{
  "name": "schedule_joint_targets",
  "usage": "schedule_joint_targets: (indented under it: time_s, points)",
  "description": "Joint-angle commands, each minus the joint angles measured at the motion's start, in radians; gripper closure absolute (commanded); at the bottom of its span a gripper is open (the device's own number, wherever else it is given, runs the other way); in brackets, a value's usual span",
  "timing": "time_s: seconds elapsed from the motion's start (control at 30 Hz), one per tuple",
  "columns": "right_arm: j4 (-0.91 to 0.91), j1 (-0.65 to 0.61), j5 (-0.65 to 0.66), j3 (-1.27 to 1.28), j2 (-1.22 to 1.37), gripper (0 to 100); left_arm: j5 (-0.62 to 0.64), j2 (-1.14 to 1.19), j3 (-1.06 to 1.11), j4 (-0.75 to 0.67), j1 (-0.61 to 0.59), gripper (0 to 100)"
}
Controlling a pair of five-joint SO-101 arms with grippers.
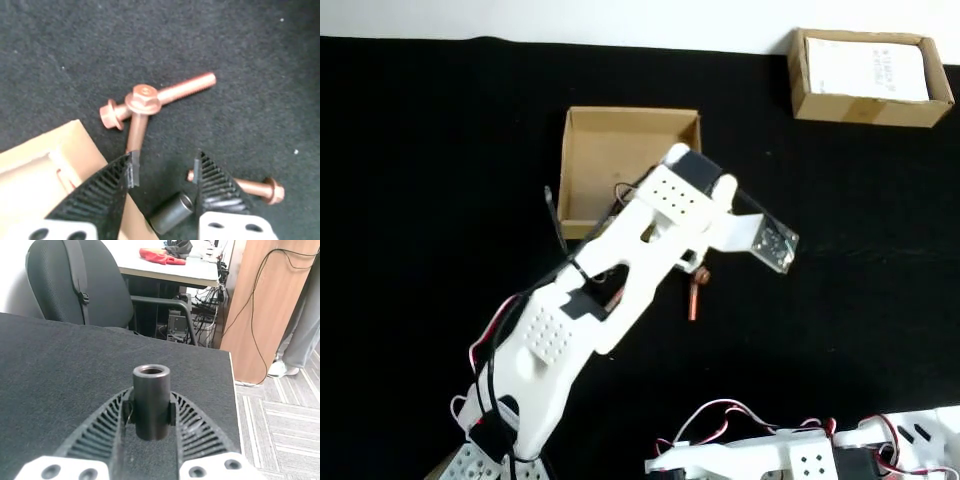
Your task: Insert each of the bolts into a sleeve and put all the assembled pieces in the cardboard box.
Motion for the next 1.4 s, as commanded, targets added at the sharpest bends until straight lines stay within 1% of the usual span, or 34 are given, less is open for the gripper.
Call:
schedule_joint_targets:
  time_s: [0.0,0.4,0.47,0.6,0.73,0.77,0.9,1.03,1.07,1.13,1.2,1.27,1.37]
  points:
    - [-0.024,0.007,0.012,0.128,-0.013,99.1,-0.014,0.031,-0.065,0.002,0.028,81]
    - [-0.024,0.001,0.012,0.128,-0.013,99.1,-0.011,0.259,-0.331,0.0,0.035,82]
    - [-0.024,-0.001,0.014,0.128,-0.013,99.1,-0.011,0.298,-0.363,0.0,0.03,86]
    - [-0.024,-0.018,0.014,0.128,-0.013,99.1,-0.011,0.355,-0.421,0.0,0.013,99]
    - [-0.024,-0.048,0.014,0.128,-0.013,99.1,-0.009,0.378,-0.475,0.009,0.001,99]
    - [-0.024,-0.059,0.012,0.128,-0.013,99.1,0.008,0.377,-0.479,0.014,-0.001,99]
    - [-0.022,-0.108,0.006,0.128,-0.013,99.1,0.17,0.317,-0.479,0.037,-0.002,99]
    - [-0.001,-0.194,0.005,0.127,-0.013,99.1,0.414,0.206,-0.478,0.037,0.001,99]
    - [0.015,-0.222,-0.006,0.12,-0.013,99.1,0.485,0.179,-0.478,0.037,0.004,99]
    - [0.042,-0.266,-0.074,0.117,-0.013,99.1,0.62,0.114,-0.481,0.037,0.004,99]
    - [0.05,-0.308,-0.126,0.101,-0.015,99.1,0.73,0.021,-0.479,0.037,-0.001,99]
    - [0.084,-0.358,-0.153,0.065,-0.015,99.1,0.802,-0.079,-0.475,0.037,-0.019,99]
    - [0.197,-0.46,-0.212,-0.027,-0.015,99.1,0.835,-0.213,-0.473,0.038,-0.035,99]
